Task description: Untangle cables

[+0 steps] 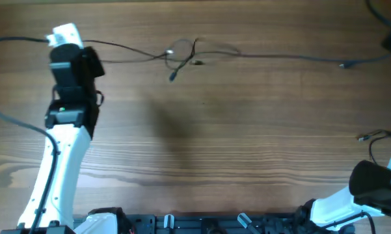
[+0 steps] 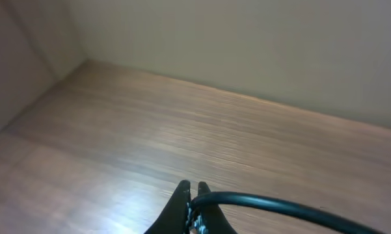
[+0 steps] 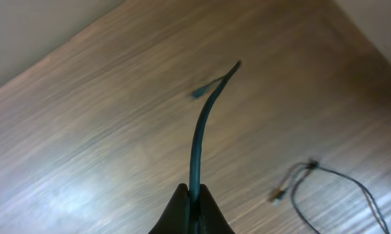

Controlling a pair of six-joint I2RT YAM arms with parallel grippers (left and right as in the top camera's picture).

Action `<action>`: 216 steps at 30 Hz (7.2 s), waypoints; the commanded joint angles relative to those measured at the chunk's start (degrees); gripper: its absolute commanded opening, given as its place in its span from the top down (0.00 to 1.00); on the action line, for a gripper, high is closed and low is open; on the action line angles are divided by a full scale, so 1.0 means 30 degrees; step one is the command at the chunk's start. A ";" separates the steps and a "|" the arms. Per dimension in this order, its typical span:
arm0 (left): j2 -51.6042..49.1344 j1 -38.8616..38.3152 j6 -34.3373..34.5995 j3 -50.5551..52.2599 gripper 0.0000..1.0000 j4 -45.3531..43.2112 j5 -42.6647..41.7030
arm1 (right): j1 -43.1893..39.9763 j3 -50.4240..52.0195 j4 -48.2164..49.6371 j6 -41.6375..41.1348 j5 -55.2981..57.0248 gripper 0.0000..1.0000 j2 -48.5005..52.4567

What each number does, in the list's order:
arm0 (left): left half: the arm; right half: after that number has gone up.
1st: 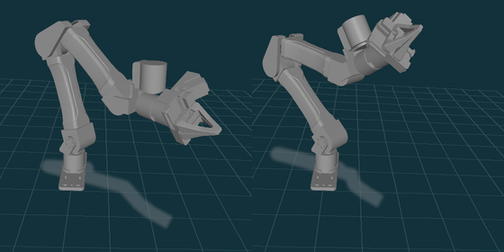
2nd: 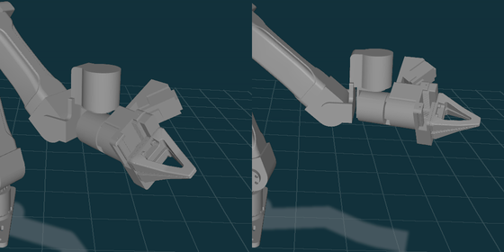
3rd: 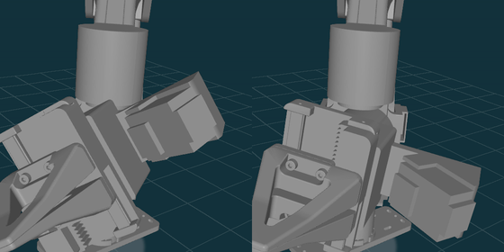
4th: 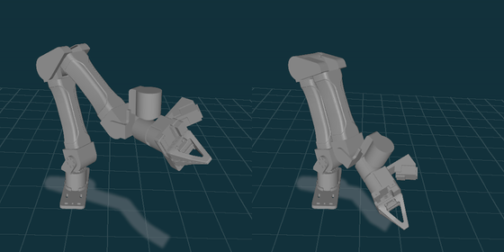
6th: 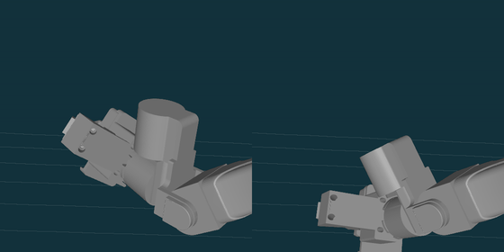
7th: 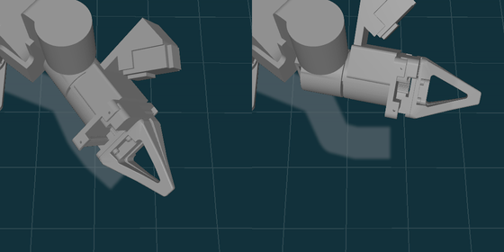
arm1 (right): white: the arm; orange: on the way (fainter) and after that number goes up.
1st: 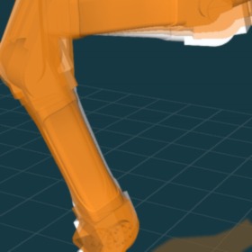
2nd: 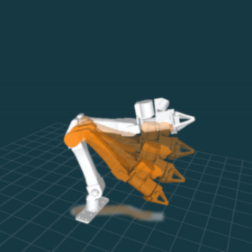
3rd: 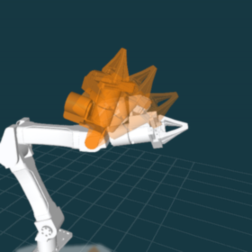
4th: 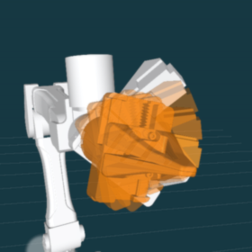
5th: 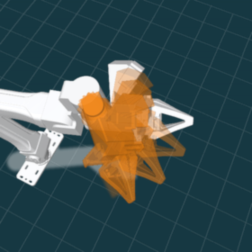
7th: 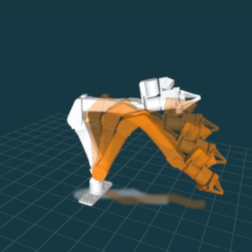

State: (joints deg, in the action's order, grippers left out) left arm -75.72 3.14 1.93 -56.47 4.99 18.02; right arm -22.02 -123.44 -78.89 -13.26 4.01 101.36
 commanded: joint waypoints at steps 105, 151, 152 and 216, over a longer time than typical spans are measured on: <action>-0.1260 -1.2706 0.4437 -0.0022 0.00 0.3730 -0.9092 | -0.8182 0.0430 0.2477 -0.4634 -0.2375 0.00 0.5770; 0.3993 0.3840 1.1737 -0.0036 0.00 1.2087 0.1494 | 2.1158 0.0437 0.5282 0.9850 -1.4447 0.00 1.1409; 0.3993 0.4401 1.1737 -0.0036 0.01 1.2087 0.1086 | 2.1442 0.0437 0.5311 0.9843 -1.4455 0.00 1.1606; 0.1260 0.1931 -0.1209 -0.0036 0.00 0.9741 -1.9547 | 1.6385 0.0430 0.4707 0.6499 0.1217 0.42 1.4214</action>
State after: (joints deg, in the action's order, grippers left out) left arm -70.37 11.92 0.01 -56.58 34.72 -43.46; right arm 27.18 -122.50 -64.97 6.24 4.38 142.76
